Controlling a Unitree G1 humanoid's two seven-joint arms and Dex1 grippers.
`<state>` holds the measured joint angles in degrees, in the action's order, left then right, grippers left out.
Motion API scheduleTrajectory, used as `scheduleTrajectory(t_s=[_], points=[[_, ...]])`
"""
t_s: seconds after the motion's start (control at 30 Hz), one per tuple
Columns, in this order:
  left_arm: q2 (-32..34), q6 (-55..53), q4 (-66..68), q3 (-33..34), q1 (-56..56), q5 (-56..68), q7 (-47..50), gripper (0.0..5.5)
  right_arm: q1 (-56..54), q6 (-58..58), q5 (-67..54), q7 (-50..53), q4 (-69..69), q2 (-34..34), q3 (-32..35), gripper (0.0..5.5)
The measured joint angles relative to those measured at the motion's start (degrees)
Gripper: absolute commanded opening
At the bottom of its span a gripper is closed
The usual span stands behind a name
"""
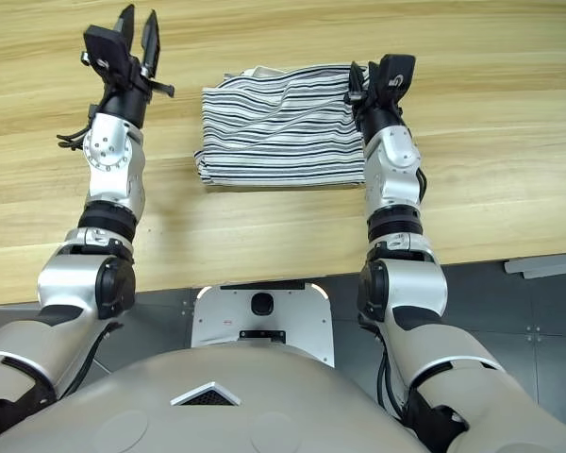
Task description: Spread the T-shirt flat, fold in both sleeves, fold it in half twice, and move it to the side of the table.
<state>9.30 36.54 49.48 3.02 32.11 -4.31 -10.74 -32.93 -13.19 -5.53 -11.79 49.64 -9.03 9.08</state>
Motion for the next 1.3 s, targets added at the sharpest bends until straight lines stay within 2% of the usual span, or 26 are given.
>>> scheduleTrajectory(t_s=[0.1,0.23,0.43,0.6,0.8,1.0,1.2,1.3], points=[[3.43,0.57,-7.75,-6.37,-3.87,-10.84,1.99,1.46,2.52,-4.99,8.97,6.95,-5.23,-3.43,-3.58,1.53],[9.04,-0.53,-14.03,-11.88,-4.64,-20.16,1.76,1.46,6.25,-7.59,15.29,7.92,-14.87,-5.20,-8.63,1.53],[16.03,-5.83,-16.58,-21.89,-8.95,-27.93,-10.66,1.46,12.48,-5.21,18.81,5.90,-31.00,-4.04,-14.66,1.53],[21.49,-11.34,-16.50,-24.36,-9.86,-31.98,-14.01,1.46,15.21,-1.97,18.82,5.15,-40.30,-3.14,-15.51,1.53],[21.54,-10.28,-18.89,-27.85,-8.95,-29.37,-20.26,1.46,15.81,-0.59,18.72,4.78,-44.22,-3.05,-15.60,1.53],[18.76,-7.77,-27.78,-32.64,-12.83,-19.54,-31.42,1.46,14.88,-0.34,17.69,5.45,-43.89,-3.46,-12.79,1.53],[13.96,-9.20,-33.95,-39.30,-14.31,-21.72,-32.75,1.46,11.13,-0.36,15.61,6.51,-42.15,-5.76,-7.80,1.53],[8.83,-10.42,-30.55,-42.11,-11.55,-25.97,-28.52,1.46,10.40,-0.36,14.46,6.81,-42.07,-6.38,-6.37,1.53]])
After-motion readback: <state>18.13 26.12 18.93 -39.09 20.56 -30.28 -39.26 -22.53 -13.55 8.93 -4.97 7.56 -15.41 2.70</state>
